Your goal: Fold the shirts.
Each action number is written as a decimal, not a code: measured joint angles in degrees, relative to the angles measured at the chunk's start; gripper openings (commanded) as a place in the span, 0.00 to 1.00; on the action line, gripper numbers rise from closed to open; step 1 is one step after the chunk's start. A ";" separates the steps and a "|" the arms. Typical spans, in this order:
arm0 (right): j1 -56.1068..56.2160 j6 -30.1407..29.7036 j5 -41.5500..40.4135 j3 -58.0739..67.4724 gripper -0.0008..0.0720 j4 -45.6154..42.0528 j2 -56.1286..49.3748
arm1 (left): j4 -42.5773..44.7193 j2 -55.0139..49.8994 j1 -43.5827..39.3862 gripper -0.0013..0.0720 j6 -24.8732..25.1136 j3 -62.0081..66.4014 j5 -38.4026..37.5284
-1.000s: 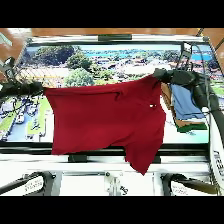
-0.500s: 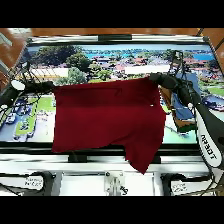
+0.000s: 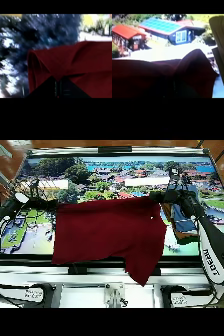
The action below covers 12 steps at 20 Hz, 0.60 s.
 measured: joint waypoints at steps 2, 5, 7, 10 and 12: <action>-0.02 0.00 -8.20 -0.04 0.11 -1.92 0.44 | 2.60 0.11 0.24 0.06 0.02 0.00 -6.78; -0.02 0.04 -18.25 -0.46 0.11 -4.00 0.61 | 4.92 0.42 0.55 0.06 0.09 0.00 -15.37; 0.00 0.50 -22.08 -0.61 0.11 -5.22 0.68 | 5.86 0.74 0.72 0.06 0.09 0.00 -19.08; -0.02 1.03 -25.24 -0.76 0.11 -6.21 0.68 | 6.38 1.09 0.74 0.06 0.09 0.00 -23.93; -0.02 1.60 -26.23 -0.81 0.11 -6.51 0.68 | 6.62 1.18 0.74 0.06 0.07 0.02 -26.67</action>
